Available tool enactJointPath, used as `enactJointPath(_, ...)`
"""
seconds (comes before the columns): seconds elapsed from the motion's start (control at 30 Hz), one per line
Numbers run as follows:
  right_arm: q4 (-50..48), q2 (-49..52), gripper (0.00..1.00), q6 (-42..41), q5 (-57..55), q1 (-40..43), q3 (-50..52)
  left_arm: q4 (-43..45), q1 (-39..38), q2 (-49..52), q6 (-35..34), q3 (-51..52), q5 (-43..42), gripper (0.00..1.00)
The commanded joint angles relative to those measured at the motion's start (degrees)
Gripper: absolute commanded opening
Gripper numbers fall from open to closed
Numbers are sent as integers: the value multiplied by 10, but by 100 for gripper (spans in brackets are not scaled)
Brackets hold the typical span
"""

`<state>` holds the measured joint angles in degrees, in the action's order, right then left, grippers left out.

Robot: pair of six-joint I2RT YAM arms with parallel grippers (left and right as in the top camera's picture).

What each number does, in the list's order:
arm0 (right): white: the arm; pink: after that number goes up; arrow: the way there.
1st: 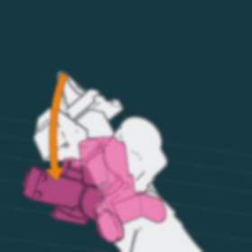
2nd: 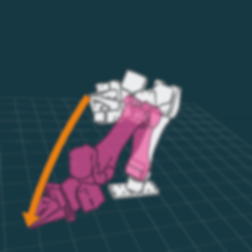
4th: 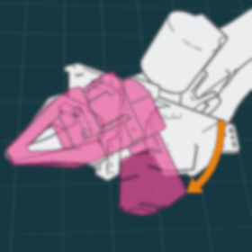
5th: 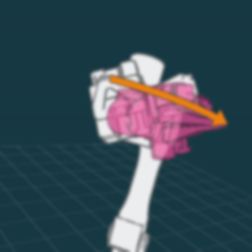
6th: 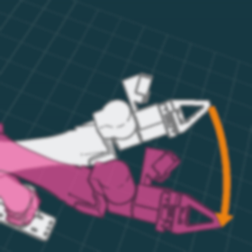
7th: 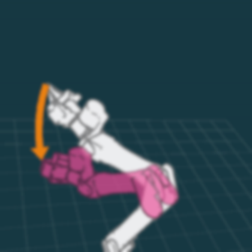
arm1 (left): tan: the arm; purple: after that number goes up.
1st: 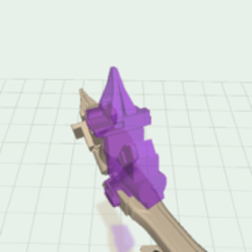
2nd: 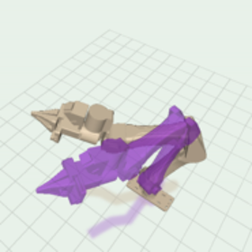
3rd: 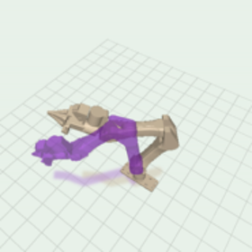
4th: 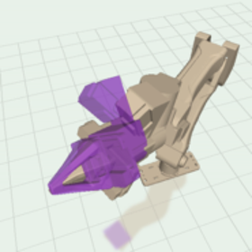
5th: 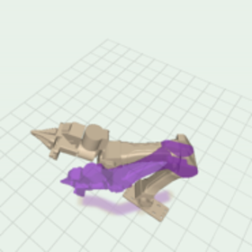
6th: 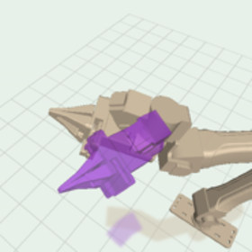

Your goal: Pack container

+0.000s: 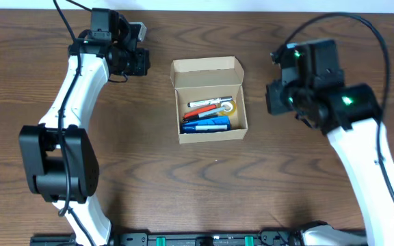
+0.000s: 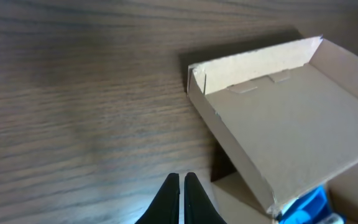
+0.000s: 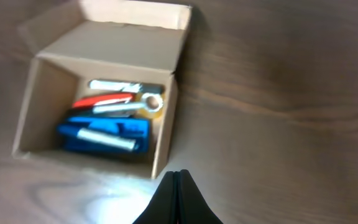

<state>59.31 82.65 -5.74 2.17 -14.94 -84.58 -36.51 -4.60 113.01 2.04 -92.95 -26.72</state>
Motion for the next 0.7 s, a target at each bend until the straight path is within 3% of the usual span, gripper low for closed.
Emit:
enactJointPath(0.0, -18, 49, 1, -43, -28, 21, 0, 6, 2, 28, -27, -35, -12, 5)
enactJointPath(0.37, -154, 217, 1, -58, 156, 116, 0, 1, 6, 156, -104, -176, -49, 6)
enactJointPath(0.67, -273, 354, 2, -112, 311, 138, 0, -57, 6, 240, -139, -246, -77, 6)
